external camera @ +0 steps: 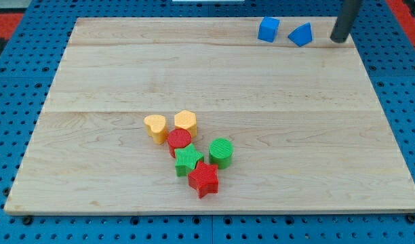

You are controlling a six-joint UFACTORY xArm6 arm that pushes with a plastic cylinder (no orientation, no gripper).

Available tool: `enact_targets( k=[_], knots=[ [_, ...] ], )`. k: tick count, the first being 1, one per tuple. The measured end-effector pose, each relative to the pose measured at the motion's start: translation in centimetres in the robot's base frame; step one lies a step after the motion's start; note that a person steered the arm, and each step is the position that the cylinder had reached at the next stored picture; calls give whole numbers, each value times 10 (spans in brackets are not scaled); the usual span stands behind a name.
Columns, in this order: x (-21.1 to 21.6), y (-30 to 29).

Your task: Move blue triangle towards top center

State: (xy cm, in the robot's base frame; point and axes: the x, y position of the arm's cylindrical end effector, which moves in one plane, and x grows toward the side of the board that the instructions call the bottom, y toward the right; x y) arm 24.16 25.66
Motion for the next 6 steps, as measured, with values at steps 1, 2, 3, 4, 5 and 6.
enact_targets(
  k=[1,2,3,4,5,6],
  knots=[
    [-23,-116],
    [-12,-253],
    [31,-292],
    [4,-217],
    [13,-113],
    [74,-159]
  ],
)
